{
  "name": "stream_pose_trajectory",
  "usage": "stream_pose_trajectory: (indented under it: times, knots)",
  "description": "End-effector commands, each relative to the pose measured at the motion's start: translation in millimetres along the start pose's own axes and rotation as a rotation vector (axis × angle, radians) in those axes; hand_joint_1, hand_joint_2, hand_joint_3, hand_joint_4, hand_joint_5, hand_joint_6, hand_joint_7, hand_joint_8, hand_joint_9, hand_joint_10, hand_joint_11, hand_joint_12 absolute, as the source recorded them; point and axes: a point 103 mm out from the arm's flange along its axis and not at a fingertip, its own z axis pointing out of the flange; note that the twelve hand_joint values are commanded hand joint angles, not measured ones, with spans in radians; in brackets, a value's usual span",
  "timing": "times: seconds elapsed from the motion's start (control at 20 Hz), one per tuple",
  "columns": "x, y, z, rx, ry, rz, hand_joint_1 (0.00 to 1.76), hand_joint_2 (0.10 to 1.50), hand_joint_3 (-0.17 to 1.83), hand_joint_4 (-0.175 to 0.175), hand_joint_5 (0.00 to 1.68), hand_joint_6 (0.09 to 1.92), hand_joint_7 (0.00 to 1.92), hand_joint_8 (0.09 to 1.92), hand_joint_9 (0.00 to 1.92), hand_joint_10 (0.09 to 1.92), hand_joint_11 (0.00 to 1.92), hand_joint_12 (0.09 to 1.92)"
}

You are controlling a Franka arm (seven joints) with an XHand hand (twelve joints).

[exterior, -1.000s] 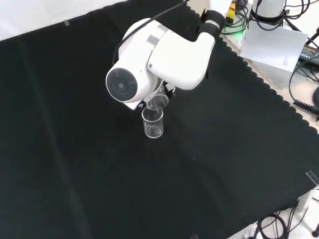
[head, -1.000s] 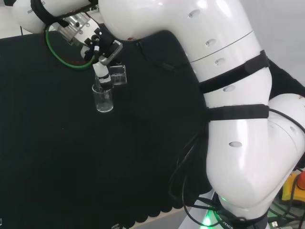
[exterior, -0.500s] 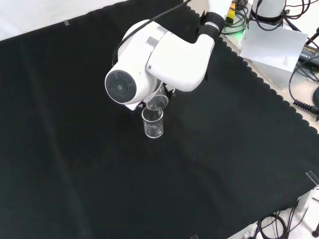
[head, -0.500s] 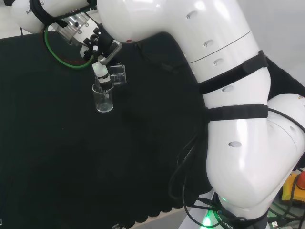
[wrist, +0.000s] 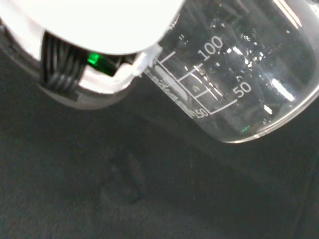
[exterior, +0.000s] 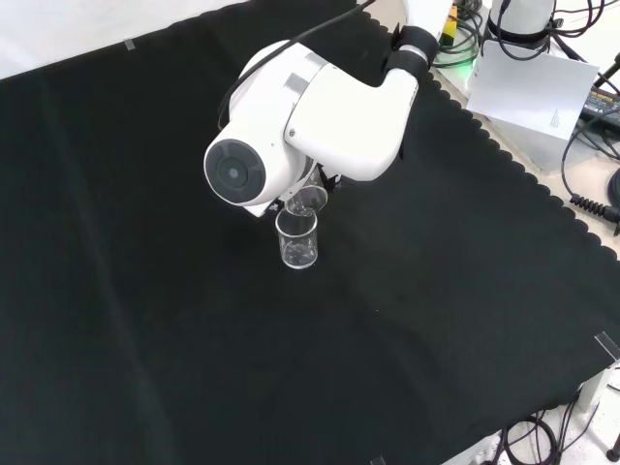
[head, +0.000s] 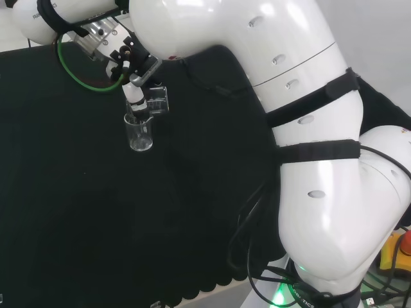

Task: Pour the water from the handheld beaker into the one on the table.

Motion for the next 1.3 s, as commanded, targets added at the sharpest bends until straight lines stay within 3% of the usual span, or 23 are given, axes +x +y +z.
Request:
stream_pose_trajectory:
  times: [0.05,1.3]
  knots:
    - [-3.7,-0.6,-0.8,0.012,0.002,-0.007,1.31,0.69,0.57,-0.175,1.28,0.6,1.33,0.56,1.61,0.09,1.25,0.78]
    - [-13.3,-7.0,-1.5,0.031,-0.016,0.003,1.31,0.69,0.58,-0.175,1.28,0.61,1.33,0.57,1.61,0.09,1.25,0.78]
